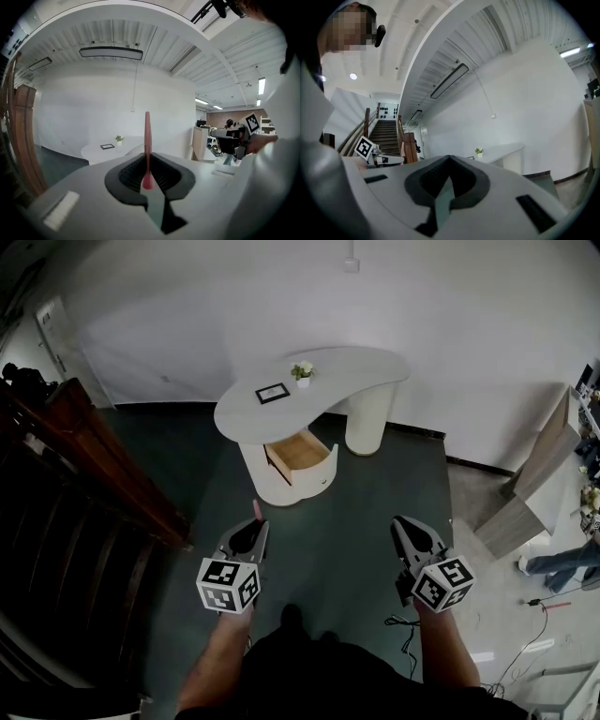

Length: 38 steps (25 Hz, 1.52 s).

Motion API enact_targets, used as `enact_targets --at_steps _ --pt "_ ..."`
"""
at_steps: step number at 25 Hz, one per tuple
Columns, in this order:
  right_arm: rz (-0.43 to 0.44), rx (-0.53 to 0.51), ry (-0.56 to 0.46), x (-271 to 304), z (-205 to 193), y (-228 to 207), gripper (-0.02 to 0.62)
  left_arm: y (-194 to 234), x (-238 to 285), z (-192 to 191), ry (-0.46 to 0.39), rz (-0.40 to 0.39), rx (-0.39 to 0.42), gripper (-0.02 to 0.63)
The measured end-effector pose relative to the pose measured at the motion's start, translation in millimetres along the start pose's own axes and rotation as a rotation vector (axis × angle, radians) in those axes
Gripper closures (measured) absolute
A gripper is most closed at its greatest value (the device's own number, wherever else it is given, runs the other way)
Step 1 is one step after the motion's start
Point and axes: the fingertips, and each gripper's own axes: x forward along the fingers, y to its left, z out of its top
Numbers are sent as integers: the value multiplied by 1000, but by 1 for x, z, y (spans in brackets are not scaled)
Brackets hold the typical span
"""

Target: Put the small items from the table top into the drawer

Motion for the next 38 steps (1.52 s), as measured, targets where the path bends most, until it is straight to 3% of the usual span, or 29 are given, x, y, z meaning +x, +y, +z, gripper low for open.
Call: enact_targets --at_steps 13,24,38 --pt "-12 46 55 42 -15 -31 601 26 51 -7 23 -22 -31 561" --pt "-6 69 140 153 -34 -51 601 108 133 -13 60 -42 -82 561" --pt "-25 29 163 267 -15 -46 602 205 193 2 35 -90 -120 561"
